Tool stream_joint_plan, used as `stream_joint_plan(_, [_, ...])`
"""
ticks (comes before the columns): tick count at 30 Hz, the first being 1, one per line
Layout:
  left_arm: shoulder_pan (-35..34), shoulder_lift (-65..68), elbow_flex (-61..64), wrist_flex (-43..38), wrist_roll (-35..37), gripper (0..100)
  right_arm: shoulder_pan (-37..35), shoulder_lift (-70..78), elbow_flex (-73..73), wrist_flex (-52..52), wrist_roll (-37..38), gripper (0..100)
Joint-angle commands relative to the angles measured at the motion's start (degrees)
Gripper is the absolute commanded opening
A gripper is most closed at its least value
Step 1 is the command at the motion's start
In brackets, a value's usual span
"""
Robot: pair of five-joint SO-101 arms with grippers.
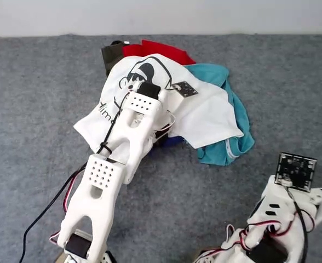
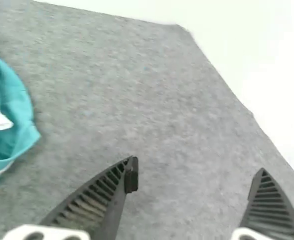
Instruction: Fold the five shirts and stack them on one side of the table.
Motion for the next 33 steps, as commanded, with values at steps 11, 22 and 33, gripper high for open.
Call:
stream_joint_plan(11, [-25.8, -17.5, -3.4, 0.6, 2.7, 1, 2.3, 0.5, 1.2, -1.0, 2.2, 35.9])
stream_joint_plan(22, [-47.4, -38.2, 7.8, 0.6, 3.5, 1, 2.3, 0.5, 8.4, -1.0, 2.3, 35.8])
stream_joint_plan(33, [-67.3, -53.2, 11.9, 0.4, 5.5, 1, 2.2, 0.5, 10.5, -1.0, 2.3, 35.8])
